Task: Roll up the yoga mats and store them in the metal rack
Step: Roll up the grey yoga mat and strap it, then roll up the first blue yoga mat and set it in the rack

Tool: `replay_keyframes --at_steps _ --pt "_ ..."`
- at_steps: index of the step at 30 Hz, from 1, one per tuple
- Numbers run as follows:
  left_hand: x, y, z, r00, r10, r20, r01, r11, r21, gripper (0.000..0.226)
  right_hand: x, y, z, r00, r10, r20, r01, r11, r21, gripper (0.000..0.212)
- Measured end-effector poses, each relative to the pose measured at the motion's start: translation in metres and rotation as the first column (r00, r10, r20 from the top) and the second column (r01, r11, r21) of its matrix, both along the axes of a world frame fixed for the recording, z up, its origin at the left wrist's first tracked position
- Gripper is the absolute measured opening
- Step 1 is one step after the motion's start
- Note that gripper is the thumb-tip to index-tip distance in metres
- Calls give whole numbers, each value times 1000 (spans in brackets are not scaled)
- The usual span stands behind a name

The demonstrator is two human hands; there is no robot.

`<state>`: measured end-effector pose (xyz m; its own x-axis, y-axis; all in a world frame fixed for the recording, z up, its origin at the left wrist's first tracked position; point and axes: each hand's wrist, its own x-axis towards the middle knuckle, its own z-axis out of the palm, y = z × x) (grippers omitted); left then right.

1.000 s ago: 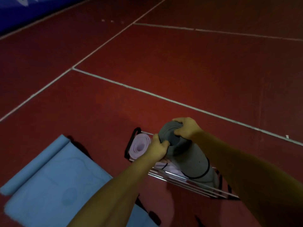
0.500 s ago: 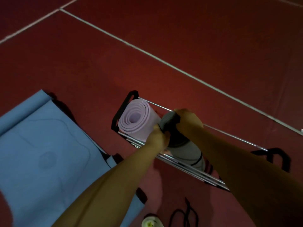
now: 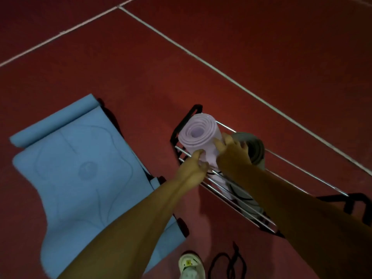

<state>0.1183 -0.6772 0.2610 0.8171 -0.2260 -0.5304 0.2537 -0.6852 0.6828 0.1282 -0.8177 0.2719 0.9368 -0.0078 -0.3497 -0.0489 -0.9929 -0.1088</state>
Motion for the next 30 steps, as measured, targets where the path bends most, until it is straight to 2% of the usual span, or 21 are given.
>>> replay_keyframes --at_steps 2,5,7,10,15,20,25,30 --pt "-14 38 2 998 67 7 -67 998 17 51 -14 32 -4 979 111 169 -127 988 83 58" --pt "-47 106 -2 981 192 -41 -190 981 36 56 -36 81 -20 967 199 158 -231 948 218 48" --pt "-78 155 -6 957 277 -81 -275 961 37 58 -56 125 -20 966 246 83 -259 934 246 57" --pt "-133 228 -23 911 398 -108 -388 916 98 59 -91 185 -30 942 321 -94 -300 935 190 67" --pt "-245 327 -68 838 514 -184 -477 853 213 57 -171 281 -62 890 416 -186 -375 900 221 65" --pt "-350 381 -146 812 529 -248 -443 834 329 58 -267 330 -142 853 456 -252 -414 887 202 59" --pt "-398 390 -242 837 494 -234 -400 845 353 52 -309 343 -253 814 491 -312 -473 871 136 58" --pt "-405 392 -373 919 391 -50 -332 835 439 50 -300 365 -381 767 601 -224 -583 799 145 50"
